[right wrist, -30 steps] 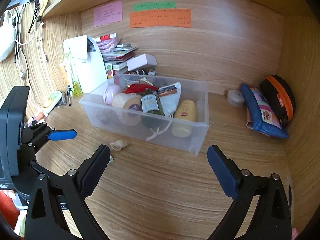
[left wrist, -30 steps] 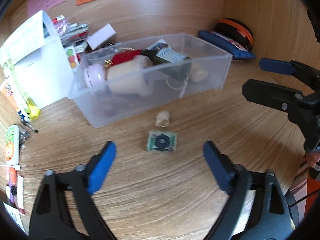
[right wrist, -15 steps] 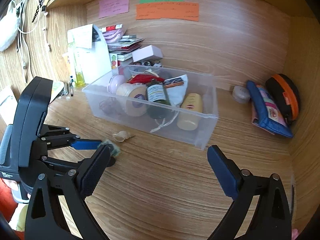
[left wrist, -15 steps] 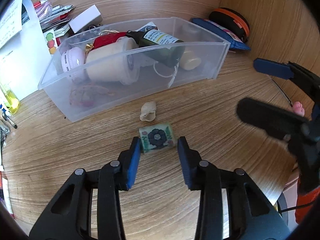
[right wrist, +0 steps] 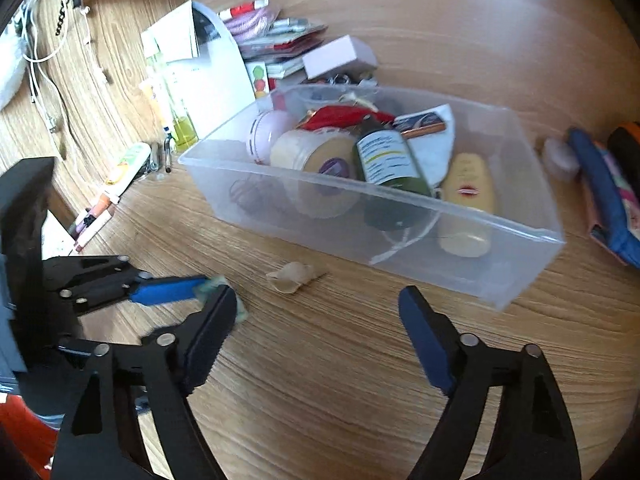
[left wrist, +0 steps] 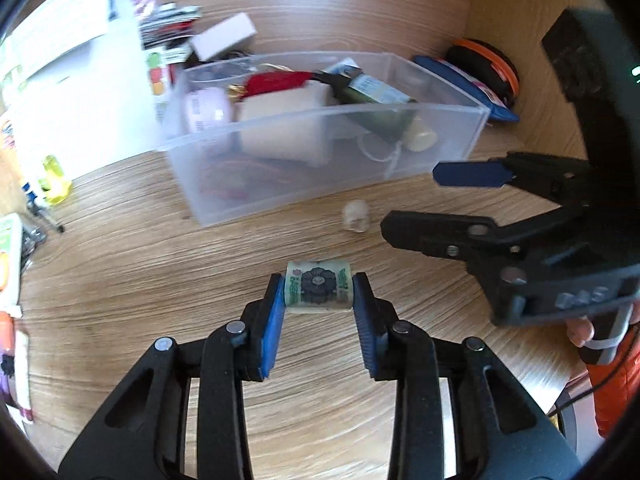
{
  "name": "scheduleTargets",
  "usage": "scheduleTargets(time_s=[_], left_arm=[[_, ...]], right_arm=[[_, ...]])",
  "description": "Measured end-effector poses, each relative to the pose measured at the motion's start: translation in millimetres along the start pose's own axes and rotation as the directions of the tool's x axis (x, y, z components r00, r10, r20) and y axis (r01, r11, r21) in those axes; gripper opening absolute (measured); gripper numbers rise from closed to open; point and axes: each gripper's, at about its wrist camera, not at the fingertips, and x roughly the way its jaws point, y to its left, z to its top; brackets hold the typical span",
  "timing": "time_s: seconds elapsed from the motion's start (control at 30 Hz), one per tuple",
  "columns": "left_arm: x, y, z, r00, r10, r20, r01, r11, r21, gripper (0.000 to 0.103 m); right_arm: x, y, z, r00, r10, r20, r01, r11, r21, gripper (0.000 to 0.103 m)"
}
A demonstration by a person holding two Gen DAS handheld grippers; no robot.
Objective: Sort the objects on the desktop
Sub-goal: 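Grasp the small square tin with the left tool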
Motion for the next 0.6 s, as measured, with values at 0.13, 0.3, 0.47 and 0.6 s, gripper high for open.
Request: scheduleTargets(time_s=[0.13, 0.3, 0.47, 0.6], left_arm=[[-11.4, 15.6, -3.1, 0.999, 0.019, 0.031, -0.018, 0.999, -0.035, 0.033], [-18.4, 26.0, -6.3, 0.999, 0.017, 0.050, -0.015, 0.999, -0.046, 0.033], [-18.6, 24.7, -9.7, 0.999, 0.015, 0.052, -0.013, 0.999, -0.042, 0.033], [-15.6, 24.9, -13.2, 0.999, 0.020, 0.038, -0.020, 1.000, -0.023, 0.033]], right_arm=[[16.3, 9.7, 3.7, 0.999, 0.004, -0.040, -0.005, 0.999, -0.032, 0.067], [34.0, 23.6, 6.4, 0.996, -0.037, -0.080, 0.029, 0.995, -0.096, 0.050], [43.8, 28.2, 9.1, 0.994, -0.061, -0.094, 0.051, 0.993, -0.109, 0.043], [44.1, 31.4, 9.9, 0.993, -0.078, -0.086, 0.068, 0.990, -0.122, 0.034]])
